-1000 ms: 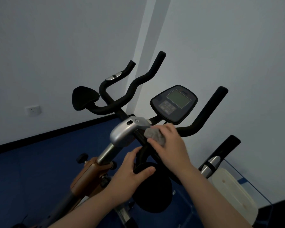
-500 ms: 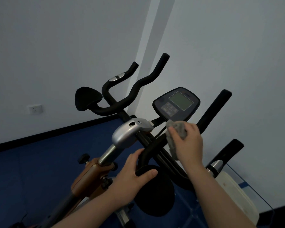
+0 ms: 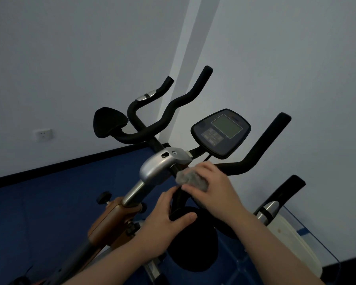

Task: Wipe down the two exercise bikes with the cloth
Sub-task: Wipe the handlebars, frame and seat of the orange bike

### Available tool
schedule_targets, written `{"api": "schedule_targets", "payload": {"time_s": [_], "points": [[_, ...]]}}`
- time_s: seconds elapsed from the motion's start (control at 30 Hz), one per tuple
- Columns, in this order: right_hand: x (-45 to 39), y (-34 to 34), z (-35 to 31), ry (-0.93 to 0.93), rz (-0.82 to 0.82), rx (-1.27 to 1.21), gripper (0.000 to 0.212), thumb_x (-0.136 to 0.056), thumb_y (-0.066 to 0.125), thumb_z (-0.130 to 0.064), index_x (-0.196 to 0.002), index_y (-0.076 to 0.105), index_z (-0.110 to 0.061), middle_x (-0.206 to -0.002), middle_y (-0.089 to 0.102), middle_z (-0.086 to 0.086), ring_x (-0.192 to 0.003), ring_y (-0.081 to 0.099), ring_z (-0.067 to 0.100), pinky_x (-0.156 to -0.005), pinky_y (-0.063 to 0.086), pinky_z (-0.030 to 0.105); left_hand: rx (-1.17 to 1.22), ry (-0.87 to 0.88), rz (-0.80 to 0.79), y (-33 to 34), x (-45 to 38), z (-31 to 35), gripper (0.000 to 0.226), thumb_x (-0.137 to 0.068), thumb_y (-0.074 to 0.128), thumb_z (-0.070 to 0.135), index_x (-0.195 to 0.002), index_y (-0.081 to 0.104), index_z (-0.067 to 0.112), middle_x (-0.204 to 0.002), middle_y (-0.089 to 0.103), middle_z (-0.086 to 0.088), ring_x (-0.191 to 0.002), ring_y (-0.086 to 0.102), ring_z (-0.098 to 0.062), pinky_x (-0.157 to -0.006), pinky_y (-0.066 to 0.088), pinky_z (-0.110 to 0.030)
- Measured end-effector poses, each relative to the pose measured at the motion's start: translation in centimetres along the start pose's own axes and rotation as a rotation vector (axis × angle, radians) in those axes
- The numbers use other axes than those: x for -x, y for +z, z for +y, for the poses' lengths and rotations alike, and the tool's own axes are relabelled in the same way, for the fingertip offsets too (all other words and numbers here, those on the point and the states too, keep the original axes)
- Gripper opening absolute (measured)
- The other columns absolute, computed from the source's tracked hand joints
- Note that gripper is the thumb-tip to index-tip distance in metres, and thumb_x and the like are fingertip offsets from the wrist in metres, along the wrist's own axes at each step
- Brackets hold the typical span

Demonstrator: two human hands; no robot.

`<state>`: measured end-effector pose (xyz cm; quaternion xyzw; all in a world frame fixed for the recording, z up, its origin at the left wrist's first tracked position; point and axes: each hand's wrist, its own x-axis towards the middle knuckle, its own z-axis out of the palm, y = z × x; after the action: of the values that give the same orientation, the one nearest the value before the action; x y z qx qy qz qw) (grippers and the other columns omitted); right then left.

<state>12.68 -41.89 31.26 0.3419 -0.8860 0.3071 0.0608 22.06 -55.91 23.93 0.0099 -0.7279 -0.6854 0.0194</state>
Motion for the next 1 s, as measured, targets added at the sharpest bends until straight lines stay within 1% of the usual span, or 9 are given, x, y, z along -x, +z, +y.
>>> {"api": "schedule_targets", "payload": {"time_s": [0.17, 0.27, 0.37, 0.47, 0.53, 0.6, 0.7, 0.83, 1.0], "points": [[-0.6, -1.8, 1.2, 0.251, 0.394, 0.080, 0.031, -0.085, 0.068, -0.041, -0.107, 0.066, -0.019, -0.107, 0.048, -0.016, -0.091, 0.053, 0.001, -0.078, 0.045, 0.017, 0.022, -0.018, -0.016, -0.1, 0.1, 0.1, 0.064, -0.066, 0.070, 0.068, -0.121, 0.037, 0.066, -0.115, 0.057, 0.012, -0.105, 0.059, -0.003, -0.098, 0.050, -0.040], [0.9, 1.0, -0.6, 0.062, 0.135, 0.032, 0.031, -0.084, 0.069, -0.042, -0.108, 0.065, -0.023, -0.109, 0.047, -0.019, -0.092, 0.054, -0.002, -0.078, 0.045, 0.013, 0.033, -0.005, 0.003, 0.1, 0.2, 0.3, 0.069, -0.065, 0.070, 0.067, -0.125, 0.039, 0.058, -0.122, 0.056, 0.012, -0.112, 0.057, -0.005, -0.101, 0.047, -0.042], [0.3, -0.2, -0.6, -0.061, -0.097, 0.058, 0.033, -0.083, 0.070, -0.042, -0.111, 0.063, -0.027, -0.109, 0.046, -0.021, -0.095, 0.053, -0.001, -0.082, 0.049, 0.022, 0.039, -0.007, -0.018, -0.1, 0.2, 0.4, 0.074, -0.065, 0.071, 0.067, -0.130, 0.039, 0.051, -0.126, 0.055, 0.009, -0.115, 0.057, -0.008, -0.101, 0.048, -0.043], [-0.8, -2.8, 0.9, 0.157, 0.200, 0.128, 0.030, -0.086, 0.069, -0.038, -0.111, 0.063, -0.023, -0.110, 0.045, -0.017, -0.094, 0.051, 0.004, -0.080, 0.053, 0.033, 0.006, -0.004, -0.040, -0.3, 0.2, 0.3, 0.067, -0.066, 0.070, 0.068, -0.125, 0.037, 0.060, -0.119, 0.055, 0.011, -0.104, 0.060, -0.005, -0.095, 0.052, -0.040], [0.1, -2.1, 0.8, 0.209, 0.309, 0.067, 0.027, -0.086, 0.069, -0.036, -0.110, 0.063, -0.023, -0.111, 0.045, -0.016, -0.093, 0.051, 0.001, -0.082, 0.051, 0.026, -0.026, 0.005, -0.042, -0.4, 0.1, 0.3, 0.066, -0.067, 0.069, 0.069, -0.123, 0.036, 0.063, -0.117, 0.054, 0.015, -0.102, 0.060, -0.002, -0.094, 0.052, -0.039], [1.0, -0.4, 0.1, 0.090, 0.158, 0.029, 0.026, -0.085, 0.072, -0.034, -0.108, 0.064, -0.025, -0.110, 0.045, -0.019, -0.097, 0.052, -0.005, -0.081, 0.043, 0.011, -0.051, 0.018, -0.031, -0.3, -0.1, 0.2, 0.061, -0.066, 0.067, 0.070, -0.118, 0.035, 0.069, -0.117, 0.054, 0.016, -0.104, 0.059, -0.001, -0.094, 0.051, -0.040], [0.9, -1.4, 0.1, 0.030, -0.047, -0.028, 0.031, -0.084, 0.073, -0.034, -0.113, 0.065, -0.027, -0.109, 0.048, -0.022, -0.099, 0.052, -0.005, -0.082, 0.041, 0.009, -0.069, 0.028, -0.029, -0.3, -0.2, 0.2, 0.058, -0.065, 0.066, 0.071, -0.111, 0.031, 0.076, -0.121, 0.053, 0.017, -0.106, 0.056, 0.002, -0.096, 0.050, -0.037], [1.4, -1.4, 0.1, 0.116, 0.177, 0.021, 0.027, -0.088, 0.069, -0.031, -0.114, 0.065, -0.024, -0.111, 0.052, -0.013, -0.095, 0.054, 0.002, -0.083, 0.046, 0.022, -0.076, 0.017, -0.004, -0.1, 0.2, 0.3, 0.055, -0.065, 0.065, 0.072, -0.109, 0.032, 0.076, -0.122, 0.049, 0.021, -0.106, 0.051, 0.011, -0.097, 0.048, -0.030], [1.4, -1.6, 0.5, -0.048, 0.097, 0.244, 0.033, -0.089, 0.068, -0.033, -0.119, 0.062, -0.022, -0.118, 0.046, -0.009, -0.092, 0.056, 0.013, -0.074, 0.052, 0.030, -0.218, 0.097, 0.219, 0.6, 1.7, 0.8, 0.068, -0.072, 0.061, 0.068, -0.132, 0.042, 0.042, -0.122, 0.042, 0.029, -0.113, 0.046, 0.005, -0.098, 0.042, -0.026]]}}
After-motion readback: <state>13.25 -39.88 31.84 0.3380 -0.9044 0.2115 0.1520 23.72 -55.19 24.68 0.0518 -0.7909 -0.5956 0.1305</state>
